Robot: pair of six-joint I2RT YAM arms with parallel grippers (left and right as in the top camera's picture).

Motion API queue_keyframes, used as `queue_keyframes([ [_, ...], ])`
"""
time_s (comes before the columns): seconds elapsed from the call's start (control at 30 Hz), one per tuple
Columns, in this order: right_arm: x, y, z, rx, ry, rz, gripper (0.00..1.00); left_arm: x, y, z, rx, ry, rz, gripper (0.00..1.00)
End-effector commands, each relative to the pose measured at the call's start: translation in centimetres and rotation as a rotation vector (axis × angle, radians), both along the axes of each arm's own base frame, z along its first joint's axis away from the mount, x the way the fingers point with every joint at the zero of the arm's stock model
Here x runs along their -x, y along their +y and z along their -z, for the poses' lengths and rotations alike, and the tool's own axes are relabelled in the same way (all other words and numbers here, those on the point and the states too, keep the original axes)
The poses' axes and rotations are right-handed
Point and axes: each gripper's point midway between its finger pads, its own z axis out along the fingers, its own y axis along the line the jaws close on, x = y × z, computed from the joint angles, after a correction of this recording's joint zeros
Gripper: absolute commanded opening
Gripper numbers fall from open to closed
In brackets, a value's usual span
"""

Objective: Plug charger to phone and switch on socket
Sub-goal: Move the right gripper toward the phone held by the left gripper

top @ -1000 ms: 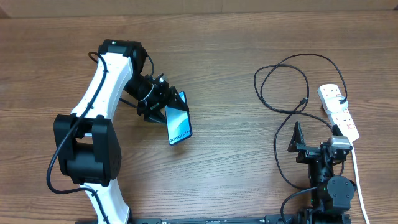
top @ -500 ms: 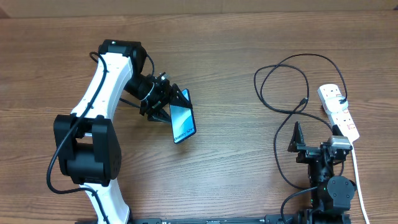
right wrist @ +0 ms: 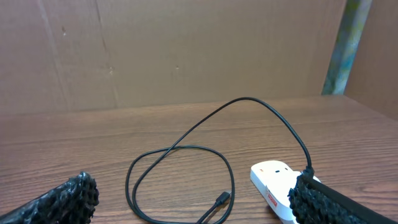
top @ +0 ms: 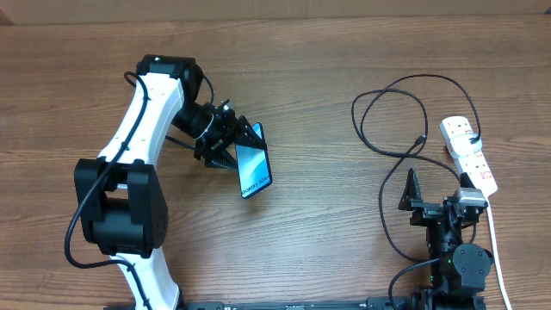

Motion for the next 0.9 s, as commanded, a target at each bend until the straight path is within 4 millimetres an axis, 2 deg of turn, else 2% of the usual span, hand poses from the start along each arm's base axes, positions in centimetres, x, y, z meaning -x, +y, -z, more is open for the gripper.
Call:
queue_keyframes([
  [0.0,-0.1,0.2,0.2,0.013,0.000,-0.012,1.00,-0.9,-0.4,-0.8,0.039,-0.036,-0.008,0.43],
  [0.13,-0.1,0.2,0.2,0.013,-0.001,-0.012,1.00,-1.7,-0.3,-0.3,0.021,-0.070,-0.014,0.43],
  [0.37,-0.1,0.3,0.2,0.013,-0.001,-0.013,1.00,-2.8,1.4,1.5,-0.123,-0.106,-0.030,0.43],
  [0.5,-0.1,2.3,-0.1,-0.052,-0.014,-0.130,1.00,-3.8,1.4,1.8,-0.133,-0.136,-0.049,0.44],
  [0.53,0.0,3.1,-0.2,-0.108,-0.019,-0.179,1.00,-4.0,1.5,1.9,-0.139,-0.143,-0.052,0.44],
  [0.57,0.2,4.8,-0.4,-0.234,-0.012,-0.276,1.00,-4.2,1.5,1.9,-0.143,-0.155,-0.051,0.44],
  [0.7,1.6,8.9,-0.5,-0.652,0.091,-0.502,1.00,-4.6,1.5,2.0,-0.142,-0.175,-0.053,0.44],
  [0.73,2.6,10.6,-0.5,-0.841,0.179,-0.597,1.00,-4.8,1.5,2.0,-0.141,-0.182,-0.054,0.44],
  [0.8,3.6,12.1,-0.4,-0.984,0.272,-0.674,1.00,-4.8,1.5,2.0,-0.140,-0.185,-0.054,0.44],
  [0.87,4.1,12.7,-0.4,-1.014,0.308,-0.709,1.00,-4.9,1.5,2.0,-0.140,-0.186,-0.054,0.44],
])
